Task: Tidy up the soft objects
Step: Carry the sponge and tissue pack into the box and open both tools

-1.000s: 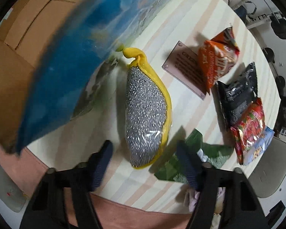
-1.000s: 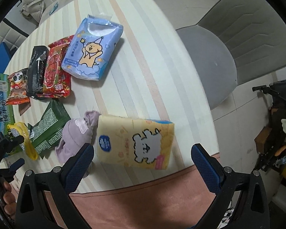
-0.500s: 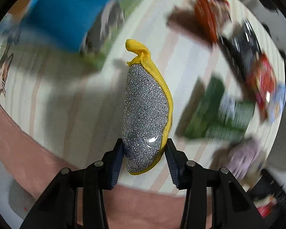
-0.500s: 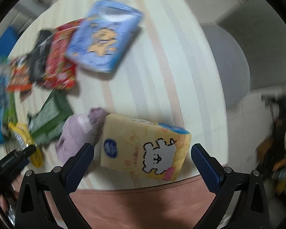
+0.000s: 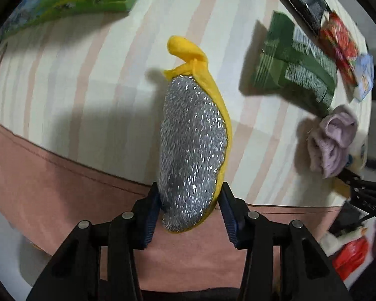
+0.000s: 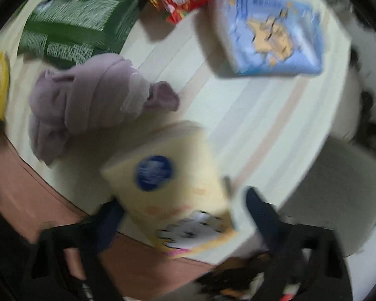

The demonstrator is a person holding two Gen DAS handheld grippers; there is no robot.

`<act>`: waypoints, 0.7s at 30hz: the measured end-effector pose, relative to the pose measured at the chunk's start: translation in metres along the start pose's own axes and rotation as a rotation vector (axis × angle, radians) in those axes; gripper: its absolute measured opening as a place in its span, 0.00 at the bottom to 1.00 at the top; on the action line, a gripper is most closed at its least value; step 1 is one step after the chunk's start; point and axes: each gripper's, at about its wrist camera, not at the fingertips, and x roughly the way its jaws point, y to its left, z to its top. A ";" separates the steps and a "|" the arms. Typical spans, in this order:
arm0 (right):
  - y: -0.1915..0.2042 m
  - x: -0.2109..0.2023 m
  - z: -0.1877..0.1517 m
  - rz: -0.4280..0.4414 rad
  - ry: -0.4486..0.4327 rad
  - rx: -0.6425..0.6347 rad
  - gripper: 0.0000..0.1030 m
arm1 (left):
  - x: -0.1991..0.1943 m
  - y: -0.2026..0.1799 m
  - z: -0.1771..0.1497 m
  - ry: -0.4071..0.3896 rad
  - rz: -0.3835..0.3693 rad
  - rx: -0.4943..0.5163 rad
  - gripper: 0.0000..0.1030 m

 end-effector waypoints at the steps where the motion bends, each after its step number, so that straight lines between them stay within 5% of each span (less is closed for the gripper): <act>1: -0.004 0.002 -0.003 0.039 0.013 0.069 0.70 | -0.002 0.004 -0.001 0.000 -0.015 -0.011 0.42; 5: -0.020 0.016 -0.032 0.283 0.091 0.338 0.65 | -0.008 0.025 -0.011 -0.002 -0.064 -0.060 0.49; 13: -0.030 0.034 -0.053 0.302 0.038 0.463 0.75 | 0.002 0.020 0.017 -0.035 0.004 -0.060 0.55; 15: -0.028 0.038 -0.059 0.295 0.023 0.500 0.74 | -0.002 0.008 0.026 -0.088 0.024 -0.026 0.54; 16: -0.026 0.037 -0.066 0.285 0.005 0.522 0.65 | -0.004 0.004 0.027 -0.111 0.037 -0.010 0.49; 21: -0.018 0.038 -0.102 0.321 -0.018 0.587 0.64 | -0.012 0.000 0.014 -0.158 0.057 0.044 0.41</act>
